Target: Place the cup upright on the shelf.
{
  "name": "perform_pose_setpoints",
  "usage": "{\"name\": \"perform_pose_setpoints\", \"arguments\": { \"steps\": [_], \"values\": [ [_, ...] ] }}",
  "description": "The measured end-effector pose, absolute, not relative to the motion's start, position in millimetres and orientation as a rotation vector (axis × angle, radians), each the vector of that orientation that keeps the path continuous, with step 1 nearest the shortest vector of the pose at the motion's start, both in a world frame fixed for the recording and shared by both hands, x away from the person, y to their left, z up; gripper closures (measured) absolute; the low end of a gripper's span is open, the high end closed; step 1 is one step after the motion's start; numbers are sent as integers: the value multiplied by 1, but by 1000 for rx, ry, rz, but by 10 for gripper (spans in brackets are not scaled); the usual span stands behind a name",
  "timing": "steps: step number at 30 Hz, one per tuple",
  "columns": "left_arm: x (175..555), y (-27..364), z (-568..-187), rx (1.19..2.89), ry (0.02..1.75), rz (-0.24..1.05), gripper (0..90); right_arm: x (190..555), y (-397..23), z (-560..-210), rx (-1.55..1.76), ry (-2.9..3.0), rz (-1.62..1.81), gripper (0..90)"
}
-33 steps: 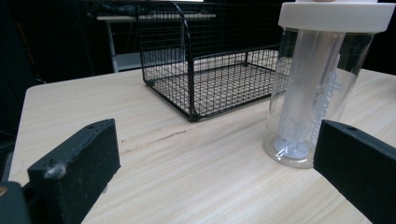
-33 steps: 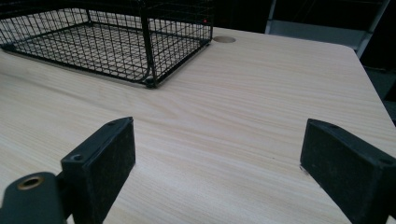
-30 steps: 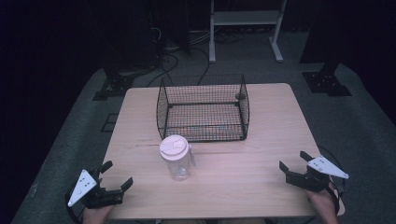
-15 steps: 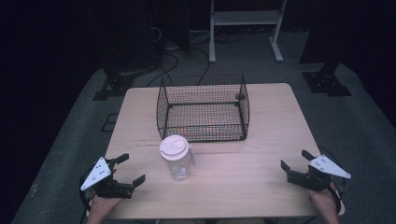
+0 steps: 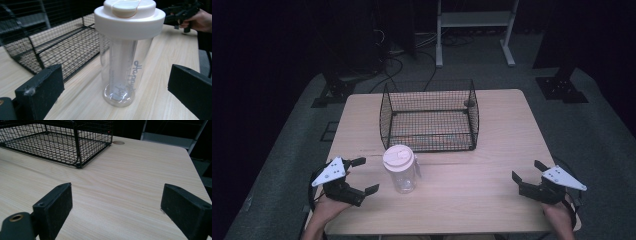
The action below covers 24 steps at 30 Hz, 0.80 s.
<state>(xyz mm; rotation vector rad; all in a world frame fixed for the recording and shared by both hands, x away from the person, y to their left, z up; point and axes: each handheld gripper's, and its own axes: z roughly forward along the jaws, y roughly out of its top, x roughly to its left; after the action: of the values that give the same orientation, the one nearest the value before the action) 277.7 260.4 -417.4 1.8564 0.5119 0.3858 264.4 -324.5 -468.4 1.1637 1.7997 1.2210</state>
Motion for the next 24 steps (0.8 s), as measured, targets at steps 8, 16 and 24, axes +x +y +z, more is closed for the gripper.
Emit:
{"name": "perform_pose_setpoints", "arguments": {
  "steps": [8,16,24],
  "values": [
    [287,245,-407,1908,456,353,0,264,-325,-468,1165,1800,1227,96],
    [296,232,-411,1943,436,317,0,265,-321,-469,1155,1813,1232,96],
    [303,223,-416,1966,440,296,0,266,-318,-468,1151,1822,1238,96]
  ]
}}
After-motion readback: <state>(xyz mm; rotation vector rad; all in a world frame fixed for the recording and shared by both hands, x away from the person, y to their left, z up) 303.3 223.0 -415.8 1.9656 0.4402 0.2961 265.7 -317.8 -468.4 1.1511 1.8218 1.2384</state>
